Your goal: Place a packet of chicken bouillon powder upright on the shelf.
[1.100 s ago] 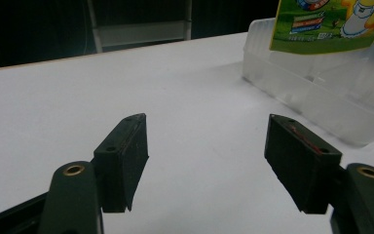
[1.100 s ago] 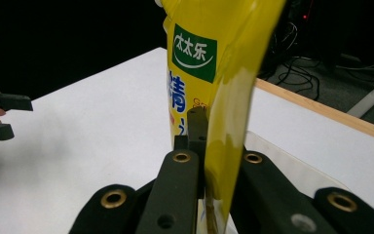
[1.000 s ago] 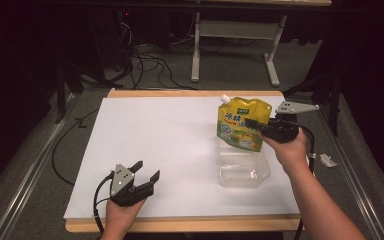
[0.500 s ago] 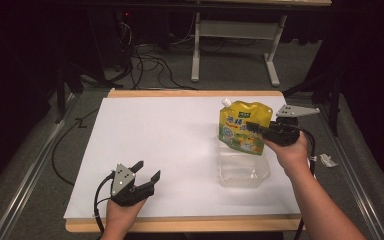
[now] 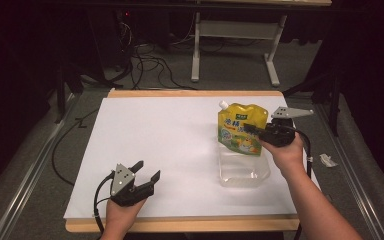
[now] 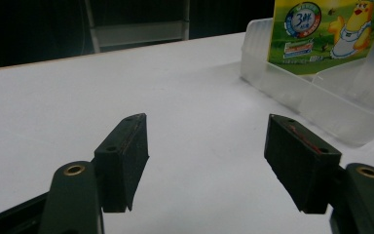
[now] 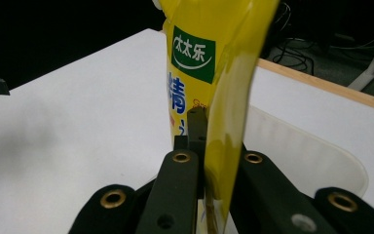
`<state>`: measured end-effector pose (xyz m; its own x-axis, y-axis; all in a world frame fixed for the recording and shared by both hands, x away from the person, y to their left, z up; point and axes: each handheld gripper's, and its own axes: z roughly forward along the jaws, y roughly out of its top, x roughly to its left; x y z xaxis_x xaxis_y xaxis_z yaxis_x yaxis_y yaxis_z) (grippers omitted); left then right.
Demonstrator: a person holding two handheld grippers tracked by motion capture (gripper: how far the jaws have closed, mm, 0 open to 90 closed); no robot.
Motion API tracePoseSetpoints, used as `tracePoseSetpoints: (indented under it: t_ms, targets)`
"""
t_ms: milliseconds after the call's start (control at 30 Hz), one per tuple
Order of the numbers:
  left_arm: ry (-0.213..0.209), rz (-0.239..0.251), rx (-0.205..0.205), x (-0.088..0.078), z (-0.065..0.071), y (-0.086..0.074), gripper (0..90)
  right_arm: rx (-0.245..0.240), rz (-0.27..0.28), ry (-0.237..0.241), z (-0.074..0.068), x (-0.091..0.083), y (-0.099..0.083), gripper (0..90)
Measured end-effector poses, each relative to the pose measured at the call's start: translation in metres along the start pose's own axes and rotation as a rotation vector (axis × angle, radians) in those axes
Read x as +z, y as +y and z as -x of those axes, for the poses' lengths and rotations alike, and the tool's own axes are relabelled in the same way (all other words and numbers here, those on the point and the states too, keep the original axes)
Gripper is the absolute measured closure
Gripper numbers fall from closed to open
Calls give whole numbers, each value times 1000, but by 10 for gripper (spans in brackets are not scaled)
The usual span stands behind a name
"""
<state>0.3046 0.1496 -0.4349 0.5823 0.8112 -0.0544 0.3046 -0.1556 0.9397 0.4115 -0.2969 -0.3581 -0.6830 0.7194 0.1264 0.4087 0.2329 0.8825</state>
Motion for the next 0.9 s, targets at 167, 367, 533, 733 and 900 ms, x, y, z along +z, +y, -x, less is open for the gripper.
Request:
tracePoseSetpoints:
  t_ms: [167, 367, 533, 733, 900]
  targets:
    - [-1, 0, -1, 0, 0, 0, 333, 14, 0, -3, 2, 3, -6, 900]
    - [-5, -4, 1, 1, 0, 0, 333, 20, -15, -9, 2, 7, -9, 900]
    - [-6, -4, 4, 1, 0, 0, 333, 22, -8, -11, 2, 7, -10, 897]
    - [-8, -7, 4, 1, 0, 0, 333, 39, 0, -28, 4, 6, -16, 871]
    - [-11, -9, 7, 2, 1, 0, 333, 52, -11, -35, 7, 3, -22, 850]
